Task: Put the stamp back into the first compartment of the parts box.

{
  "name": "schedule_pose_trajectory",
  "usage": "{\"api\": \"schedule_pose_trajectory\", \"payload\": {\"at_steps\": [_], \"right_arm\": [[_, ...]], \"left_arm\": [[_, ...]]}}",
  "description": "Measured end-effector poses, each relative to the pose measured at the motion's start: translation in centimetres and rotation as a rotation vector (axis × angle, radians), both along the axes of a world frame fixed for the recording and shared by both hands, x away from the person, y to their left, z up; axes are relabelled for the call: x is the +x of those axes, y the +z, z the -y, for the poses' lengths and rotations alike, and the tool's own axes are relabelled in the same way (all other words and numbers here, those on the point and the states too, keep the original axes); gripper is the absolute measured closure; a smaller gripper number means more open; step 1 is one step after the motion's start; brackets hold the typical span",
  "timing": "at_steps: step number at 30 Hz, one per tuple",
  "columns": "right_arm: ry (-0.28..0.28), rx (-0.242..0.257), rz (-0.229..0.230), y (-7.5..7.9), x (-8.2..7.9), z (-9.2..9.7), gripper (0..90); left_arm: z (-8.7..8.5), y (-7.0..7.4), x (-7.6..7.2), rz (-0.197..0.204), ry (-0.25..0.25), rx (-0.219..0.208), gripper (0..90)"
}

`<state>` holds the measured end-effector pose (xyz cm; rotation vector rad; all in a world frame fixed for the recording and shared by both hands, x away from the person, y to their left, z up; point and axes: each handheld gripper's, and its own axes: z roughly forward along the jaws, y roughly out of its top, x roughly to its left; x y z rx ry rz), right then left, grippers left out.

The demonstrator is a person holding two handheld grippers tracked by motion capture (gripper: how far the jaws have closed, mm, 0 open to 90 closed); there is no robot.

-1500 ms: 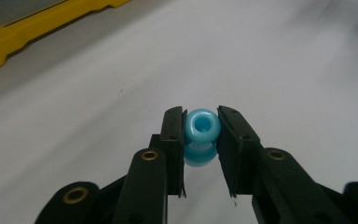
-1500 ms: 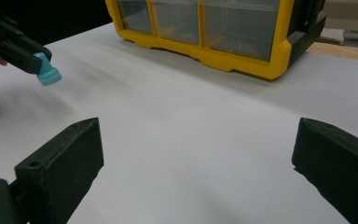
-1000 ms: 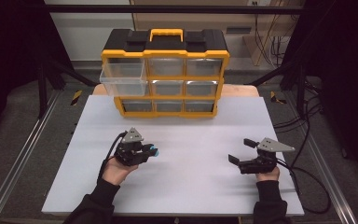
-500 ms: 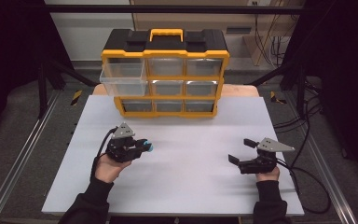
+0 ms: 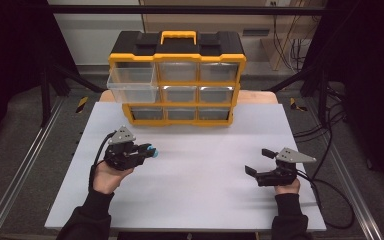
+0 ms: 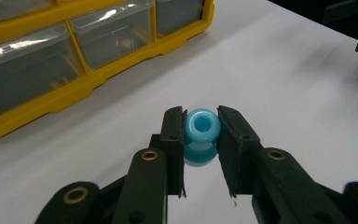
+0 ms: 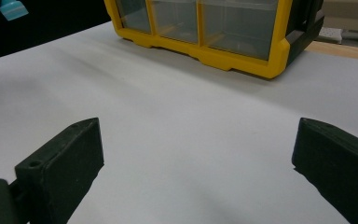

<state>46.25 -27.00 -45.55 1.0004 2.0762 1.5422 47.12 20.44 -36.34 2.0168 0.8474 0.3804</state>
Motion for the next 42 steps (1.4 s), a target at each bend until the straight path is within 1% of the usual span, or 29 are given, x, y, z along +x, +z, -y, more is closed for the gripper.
{"api": "schedule_pose_trajectory", "payload": {"at_steps": [6,9,14,18,24,31,42], "right_arm": [[-0.001,-0.001,0.000,0.0,0.0,0.0,2.6],[0.000,0.000,0.000,0.0,0.0,0.0,2.6],[-0.001,0.001,-0.002,0.0,0.0,0.0,2.6],[-0.001,0.001,-0.004,0.0,0.0,0.0,2.5],[-0.001,0.001,-0.002,0.0,0.0,0.0,2.6],[0.000,0.000,0.000,0.0,0.0,0.0,2.5],[-0.001,0.001,-0.002,0.0,0.0,0.0,2.5]], "left_arm": [[-0.7,0.8,-0.1,0.013,0.007,-0.003,72.4],[-1.2,1.4,-0.2,0.020,0.012,-0.006,72.3],[-1.5,1.8,-0.2,0.027,0.012,-0.007,72.4],[-1.6,2.3,-0.1,0.035,0.012,0.002,72.4],[-1.8,3.3,0.0,0.049,0.012,0.005,72.3],[-2.1,4.6,0.1,0.062,0.014,0.001,72.3],[-2.7,5.9,0.2,0.076,0.025,-0.004,72.4]]}}
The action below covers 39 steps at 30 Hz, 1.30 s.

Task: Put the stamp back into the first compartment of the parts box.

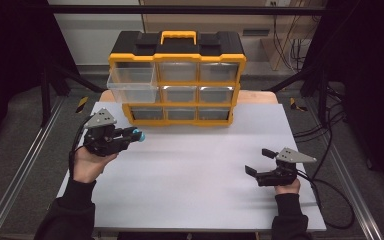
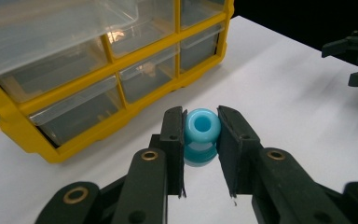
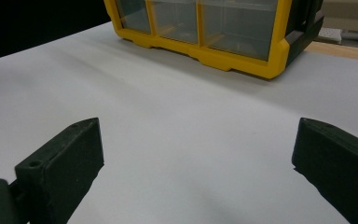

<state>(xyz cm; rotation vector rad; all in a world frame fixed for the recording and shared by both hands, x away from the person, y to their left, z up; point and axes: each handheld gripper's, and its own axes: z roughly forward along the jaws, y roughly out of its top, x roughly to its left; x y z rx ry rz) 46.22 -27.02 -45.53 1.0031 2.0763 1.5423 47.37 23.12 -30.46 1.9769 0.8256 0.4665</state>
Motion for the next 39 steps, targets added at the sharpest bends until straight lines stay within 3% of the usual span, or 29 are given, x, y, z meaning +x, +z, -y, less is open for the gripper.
{"api": "schedule_pose_trajectory", "payload": {"at_steps": [39], "right_arm": [[0.001,0.000,0.000,0.0,0.0,0.0,2.5]], "left_arm": [[-1.2,5.6,0.2,0.072,0.028,-0.020,72.4]]}}
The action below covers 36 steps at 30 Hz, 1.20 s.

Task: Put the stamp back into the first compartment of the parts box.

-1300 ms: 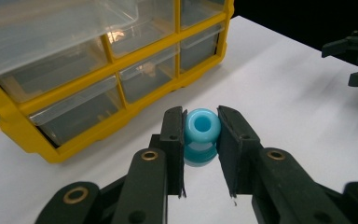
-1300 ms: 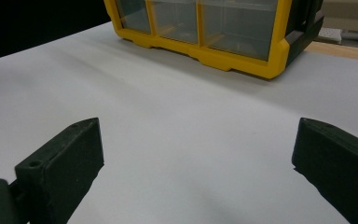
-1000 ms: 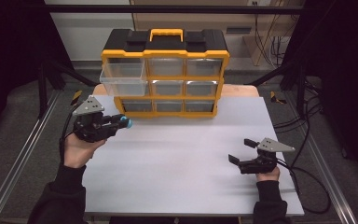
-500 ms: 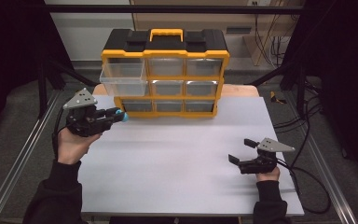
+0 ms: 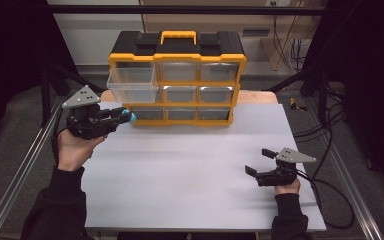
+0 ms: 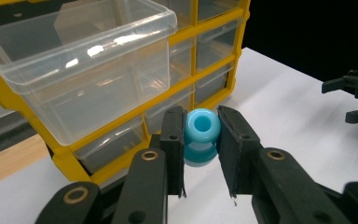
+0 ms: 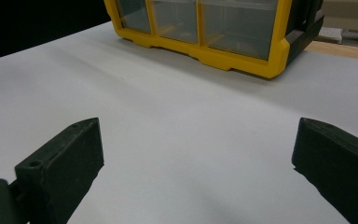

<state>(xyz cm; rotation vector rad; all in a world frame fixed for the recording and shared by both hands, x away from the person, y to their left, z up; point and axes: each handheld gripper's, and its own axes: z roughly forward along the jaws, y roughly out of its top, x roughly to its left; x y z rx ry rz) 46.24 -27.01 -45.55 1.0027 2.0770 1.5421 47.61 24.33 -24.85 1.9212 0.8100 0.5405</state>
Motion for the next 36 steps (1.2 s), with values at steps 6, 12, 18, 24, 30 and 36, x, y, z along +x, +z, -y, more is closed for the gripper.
{"api": "schedule_pose_trajectory", "payload": {"at_steps": [6,12,18,24,30,36], "right_arm": [[0.000,0.000,0.000,0.0,0.0,0.0,2.5],[0.000,0.000,-0.001,0.0,0.0,0.0,2.5],[-0.001,-0.001,-0.001,0.0,0.0,0.0,2.6],[0.000,0.000,-0.001,0.0,0.0,0.0,2.5],[0.000,-0.001,0.001,0.0,0.0,0.0,2.6],[0.000,-0.001,0.000,0.0,0.0,0.0,2.5]], "left_arm": [[0.1,0.9,0.1,0.010,0.005,0.003,72.4],[0.0,1.6,0.2,0.017,0.009,0.005,72.4],[0.0,2.7,0.3,0.028,0.015,-0.004,72.4],[0.0,3.2,0.6,0.029,0.023,-0.005,72.4],[0.0,3.6,1.0,0.037,0.032,-0.002,72.4],[0.0,4.2,1.4,0.037,0.040,0.004,72.4]]}}
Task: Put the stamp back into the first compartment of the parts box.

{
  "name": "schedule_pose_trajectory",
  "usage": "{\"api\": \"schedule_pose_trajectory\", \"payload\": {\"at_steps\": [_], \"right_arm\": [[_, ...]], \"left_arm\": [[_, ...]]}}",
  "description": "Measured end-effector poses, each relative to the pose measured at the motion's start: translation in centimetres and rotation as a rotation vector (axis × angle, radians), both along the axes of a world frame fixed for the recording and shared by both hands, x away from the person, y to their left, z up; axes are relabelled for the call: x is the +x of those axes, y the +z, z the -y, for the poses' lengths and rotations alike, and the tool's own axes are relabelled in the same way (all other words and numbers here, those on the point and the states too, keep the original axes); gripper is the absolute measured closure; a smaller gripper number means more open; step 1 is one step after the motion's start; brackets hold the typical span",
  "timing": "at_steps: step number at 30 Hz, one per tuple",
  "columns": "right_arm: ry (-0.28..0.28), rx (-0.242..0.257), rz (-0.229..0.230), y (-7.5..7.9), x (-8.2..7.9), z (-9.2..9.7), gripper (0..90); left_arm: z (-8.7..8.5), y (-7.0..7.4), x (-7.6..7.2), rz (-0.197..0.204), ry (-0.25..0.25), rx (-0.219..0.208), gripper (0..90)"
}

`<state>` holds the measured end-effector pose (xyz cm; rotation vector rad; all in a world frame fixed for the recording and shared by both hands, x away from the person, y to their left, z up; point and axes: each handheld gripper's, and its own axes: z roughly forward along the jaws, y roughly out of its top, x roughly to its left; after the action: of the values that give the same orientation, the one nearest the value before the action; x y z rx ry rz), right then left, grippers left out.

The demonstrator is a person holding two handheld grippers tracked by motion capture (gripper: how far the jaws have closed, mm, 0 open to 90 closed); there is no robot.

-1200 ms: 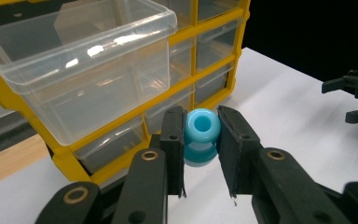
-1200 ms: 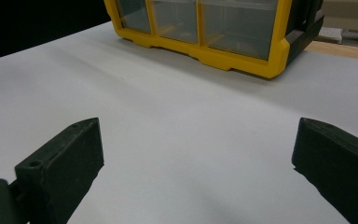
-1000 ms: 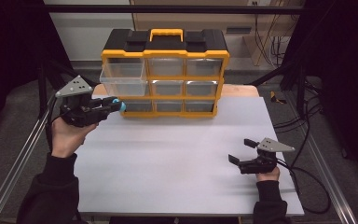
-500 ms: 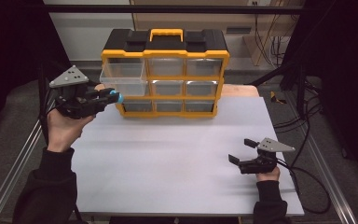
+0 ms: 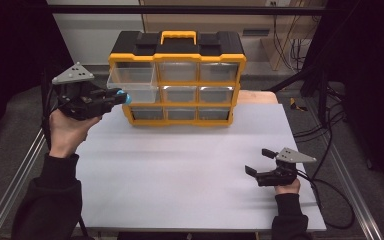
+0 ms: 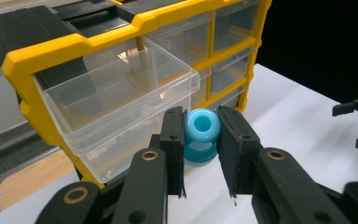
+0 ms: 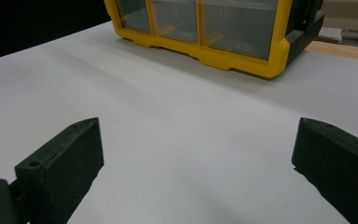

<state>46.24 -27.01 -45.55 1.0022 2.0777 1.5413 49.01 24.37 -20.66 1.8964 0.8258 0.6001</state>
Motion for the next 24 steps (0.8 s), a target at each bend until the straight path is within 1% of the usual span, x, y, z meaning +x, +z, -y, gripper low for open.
{"api": "schedule_pose_trajectory", "payload": {"at_steps": [15,16,17,18,20,21,22,24], "right_arm": [[-0.001,-0.001,0.000,0.0,0.0,0.0,2.6],[-0.001,-0.001,0.000,0.0,0.0,0.0,2.6],[-0.001,-0.001,0.001,0.0,0.0,0.0,2.6],[0.000,-0.001,0.001,0.0,0.0,0.0,2.6],[-0.001,0.001,-0.001,0.0,0.0,0.0,2.6],[-0.001,0.001,-0.001,0.0,0.0,0.0,2.6],[-0.001,0.001,-0.001,0.0,0.0,0.0,2.5],[-0.001,-0.001,0.000,0.0,0.0,0.0,2.5]], "left_arm": [[0.0,1.4,1.1,0.013,0.025,-0.004,72.4],[-0.1,1.5,1.2,0.012,0.026,0.000,72.4],[0.0,1.5,1.2,0.001,0.025,-0.006,72.4],[0.0,1.5,1.3,0.000,0.029,-0.006,72.4],[0.0,1.6,1.5,0.000,0.034,-0.006,72.4],[-0.1,1.7,1.7,0.009,0.041,0.005,72.4],[-0.1,1.7,1.8,-0.001,0.039,-0.005,72.4],[-0.1,1.9,2.0,-0.007,0.046,-0.009,72.4]]}}
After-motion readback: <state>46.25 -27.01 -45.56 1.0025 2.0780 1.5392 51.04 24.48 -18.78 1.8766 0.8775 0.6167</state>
